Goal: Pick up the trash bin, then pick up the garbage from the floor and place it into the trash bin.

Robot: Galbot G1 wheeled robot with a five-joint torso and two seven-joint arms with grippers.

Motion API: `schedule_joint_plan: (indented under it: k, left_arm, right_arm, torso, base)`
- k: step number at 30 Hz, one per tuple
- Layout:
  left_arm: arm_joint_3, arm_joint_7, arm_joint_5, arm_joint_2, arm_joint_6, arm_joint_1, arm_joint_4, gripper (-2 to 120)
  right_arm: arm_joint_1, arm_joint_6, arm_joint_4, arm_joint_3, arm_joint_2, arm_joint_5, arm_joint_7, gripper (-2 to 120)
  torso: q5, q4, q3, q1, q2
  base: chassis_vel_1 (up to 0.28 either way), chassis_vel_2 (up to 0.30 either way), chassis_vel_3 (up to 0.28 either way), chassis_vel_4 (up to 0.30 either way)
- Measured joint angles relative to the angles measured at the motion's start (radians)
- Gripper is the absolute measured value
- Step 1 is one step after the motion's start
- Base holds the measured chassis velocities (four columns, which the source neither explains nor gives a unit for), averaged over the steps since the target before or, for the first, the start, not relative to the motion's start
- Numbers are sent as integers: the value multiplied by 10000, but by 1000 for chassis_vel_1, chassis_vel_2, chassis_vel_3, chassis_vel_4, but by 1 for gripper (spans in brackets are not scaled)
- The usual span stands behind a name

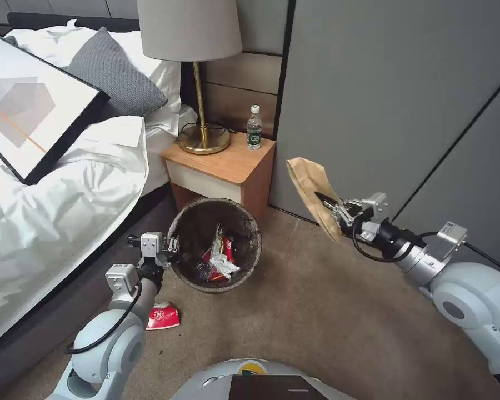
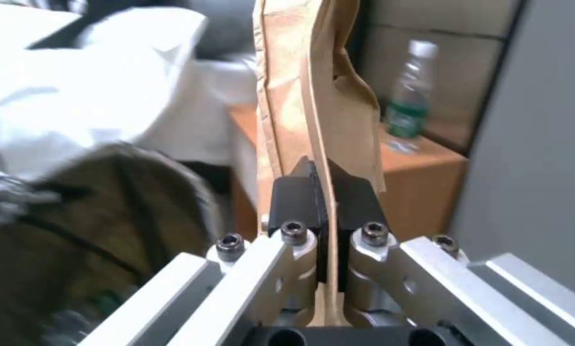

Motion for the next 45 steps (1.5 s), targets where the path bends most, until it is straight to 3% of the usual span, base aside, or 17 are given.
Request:
schedule_joint_plan:
  k: [5, 10, 15, 17, 20, 28, 45]
  left_arm:
    - [114, 18, -184, 132, 130, -171, 49, 7]
    - [127, -2, -297, 183, 186, -182, 43, 7]
    - [122, -4, -321, 199, 212, -215, 40, 7]
    - [123, -6, -326, 194, 222, -230, 40, 7]
    - [120, -6, -355, 154, 292, -262, 26, 7]
    - [61, -89, -467, 130, 385, -246, -50, 7]
    - [55, -117, -500, 74, 392, -292, -26, 7]
  right_arm:
    - [733, -121, 354, -1111, -128, 21, 323, 0]
    - [2450, -649, 313, -2695, -172, 115, 138, 0]
    - [3254, -769, 248, -3547, -80, 144, 162, 0]
    - [3585, -812, 217, -3975, -12, 143, 198, 0]
    - [4674, -1088, 58, -5472, 419, 108, 344, 0]
    - [5597, -1251, -388, -7181, 750, -181, 495, 0]
    - [5586, -1302, -765, -7885, 1054, -773, 574, 0]
  torso:
    - [1, -4, 0, 0, 0]
    - [1, 0, 0, 0, 0]
    - [1, -1, 0, 0, 0]
    - [0, -2, 0, 0, 0]
    - [1, 1, 1, 0, 0]
    - [0, -1, 1, 0, 0]
    - [1, -1, 1, 0, 0]
  base:
    - [0, 0, 0, 0]
    - [0, 0, 0, 0]
    - [0, 0, 0, 0]
    - [0, 0, 0, 0]
    - [0, 0, 0, 0]
    - [0, 0, 0, 0]
    - [0, 0, 0, 0]
